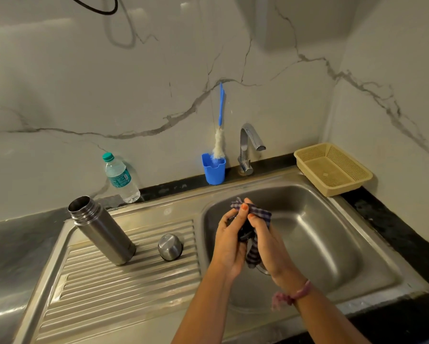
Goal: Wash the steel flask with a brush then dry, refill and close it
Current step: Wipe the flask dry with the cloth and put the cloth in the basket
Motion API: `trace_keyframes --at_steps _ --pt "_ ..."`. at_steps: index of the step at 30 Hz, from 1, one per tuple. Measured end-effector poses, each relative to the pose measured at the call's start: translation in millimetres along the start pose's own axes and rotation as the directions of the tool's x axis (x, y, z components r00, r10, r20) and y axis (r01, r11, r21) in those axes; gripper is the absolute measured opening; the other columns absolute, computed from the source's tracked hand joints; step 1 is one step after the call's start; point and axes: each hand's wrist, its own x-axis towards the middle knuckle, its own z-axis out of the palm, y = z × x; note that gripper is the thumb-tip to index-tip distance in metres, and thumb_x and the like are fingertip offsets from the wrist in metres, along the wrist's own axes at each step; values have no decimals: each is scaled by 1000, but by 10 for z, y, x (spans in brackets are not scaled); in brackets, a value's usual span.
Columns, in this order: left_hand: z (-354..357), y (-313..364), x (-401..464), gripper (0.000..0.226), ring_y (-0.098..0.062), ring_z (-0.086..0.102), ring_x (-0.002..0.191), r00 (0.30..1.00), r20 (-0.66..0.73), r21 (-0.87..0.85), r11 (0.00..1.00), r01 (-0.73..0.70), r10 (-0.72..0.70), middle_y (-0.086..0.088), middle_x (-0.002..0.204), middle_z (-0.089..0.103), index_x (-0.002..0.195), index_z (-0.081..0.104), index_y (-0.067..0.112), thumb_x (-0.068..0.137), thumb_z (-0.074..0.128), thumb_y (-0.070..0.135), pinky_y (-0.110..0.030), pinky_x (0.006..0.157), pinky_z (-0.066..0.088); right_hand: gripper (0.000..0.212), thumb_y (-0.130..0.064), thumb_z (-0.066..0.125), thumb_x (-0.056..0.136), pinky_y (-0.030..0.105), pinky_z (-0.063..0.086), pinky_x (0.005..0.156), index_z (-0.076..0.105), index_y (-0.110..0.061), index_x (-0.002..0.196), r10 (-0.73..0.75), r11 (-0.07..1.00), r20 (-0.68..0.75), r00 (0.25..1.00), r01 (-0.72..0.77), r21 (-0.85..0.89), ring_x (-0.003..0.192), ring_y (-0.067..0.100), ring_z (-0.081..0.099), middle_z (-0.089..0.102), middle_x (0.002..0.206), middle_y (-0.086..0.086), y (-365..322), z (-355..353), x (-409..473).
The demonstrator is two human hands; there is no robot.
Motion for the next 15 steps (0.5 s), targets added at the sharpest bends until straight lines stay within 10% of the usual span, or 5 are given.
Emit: trace_keyframes --at_steps 7,11,15 --pt "45 -124 -24 69 -18 70 100 976 -71 312 934 -173 204 -10 117 66 119 53 21 63 86 41 -34 86 59 33 -34 46 96 41 50 93 68 -12 105 364 888 -72 929 -322 329 100 25 67 72 101 10 -35 -123 58" --pt "-106 -55 88 77 -14 68 97 927 18 773 582 -250 375 -4 111 65 108 59 29 50 82 74 -35 83 60 33 -35 45 96 36 53 81 67 -11 101 374 868 -52 926 -330 370 91 25 68 74 91 12 -48 -252 76" --pt "-126 41 127 63 4 62 94 924 169 869 391 -304 342 9 112 64 124 58 24 70 84 45 -5 80 48 32 -35 45 97 32 50 74 66 -10 102 371 883 -68 926 -329 334 90 22 67 72 95 12 -47 -303 130"
